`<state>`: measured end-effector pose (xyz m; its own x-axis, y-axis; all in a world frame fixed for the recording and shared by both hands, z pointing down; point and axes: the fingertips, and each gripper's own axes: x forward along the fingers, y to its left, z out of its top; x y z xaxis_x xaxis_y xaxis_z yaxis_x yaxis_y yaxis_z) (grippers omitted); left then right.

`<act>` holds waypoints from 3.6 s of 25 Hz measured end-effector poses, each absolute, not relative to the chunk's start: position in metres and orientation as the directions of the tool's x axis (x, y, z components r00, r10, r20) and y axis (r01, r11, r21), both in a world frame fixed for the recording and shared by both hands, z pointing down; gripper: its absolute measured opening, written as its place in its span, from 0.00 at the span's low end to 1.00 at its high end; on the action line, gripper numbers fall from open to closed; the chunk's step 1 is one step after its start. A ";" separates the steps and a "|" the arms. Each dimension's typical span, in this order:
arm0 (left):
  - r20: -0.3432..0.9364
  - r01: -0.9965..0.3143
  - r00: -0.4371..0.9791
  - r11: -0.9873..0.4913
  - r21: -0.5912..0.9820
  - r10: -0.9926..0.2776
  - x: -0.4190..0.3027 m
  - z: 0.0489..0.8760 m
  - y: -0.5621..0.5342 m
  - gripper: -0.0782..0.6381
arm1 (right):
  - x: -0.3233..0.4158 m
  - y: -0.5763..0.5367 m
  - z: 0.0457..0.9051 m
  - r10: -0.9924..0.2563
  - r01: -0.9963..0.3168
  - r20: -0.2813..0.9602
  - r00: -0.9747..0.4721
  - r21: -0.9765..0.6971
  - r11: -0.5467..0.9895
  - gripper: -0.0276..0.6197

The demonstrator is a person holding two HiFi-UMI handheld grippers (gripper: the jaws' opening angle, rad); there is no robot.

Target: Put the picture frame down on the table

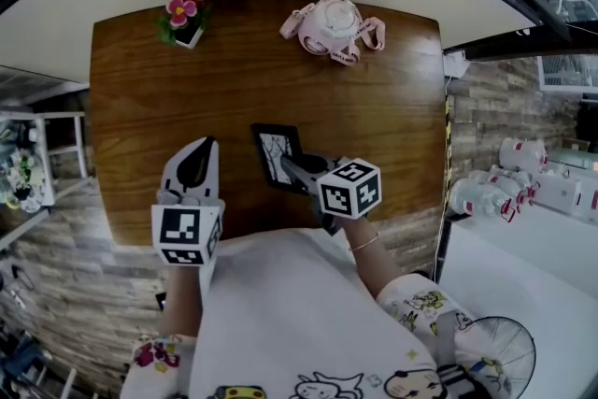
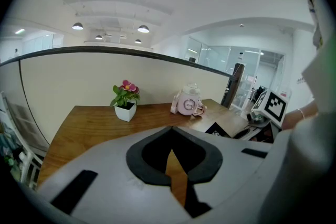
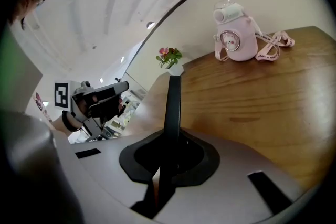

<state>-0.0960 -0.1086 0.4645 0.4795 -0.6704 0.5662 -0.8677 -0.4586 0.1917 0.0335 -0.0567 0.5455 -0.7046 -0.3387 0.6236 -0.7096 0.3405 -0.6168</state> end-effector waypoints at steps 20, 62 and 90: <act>0.590 -0.868 0.481 -0.450 0.211 -0.649 -0.096 0.483 -0.110 0.11 | 0.035 -0.052 0.579 -0.335 -0.710 0.630 -0.701 -0.661 0.243 0.08; 0.595 -0.867 0.482 -0.446 0.221 -0.643 -0.097 0.498 -0.112 0.11 | 0.053 -0.056 0.611 -0.348 -0.853 0.786 -0.511 -0.414 0.319 0.38; 0.592 -0.882 0.460 -0.420 0.214 -0.662 -0.105 0.496 -0.111 0.11 | 0.056 -0.053 0.610 -0.333 -0.868 0.816 -0.472 -0.363 0.339 0.40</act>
<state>-0.1046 -0.1111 0.4955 0.4595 -0.6619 0.5923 -0.8817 -0.4204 0.2143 0.0557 -0.0532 0.6100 -0.4718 -0.3335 0.8162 -0.8679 0.3391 -0.3630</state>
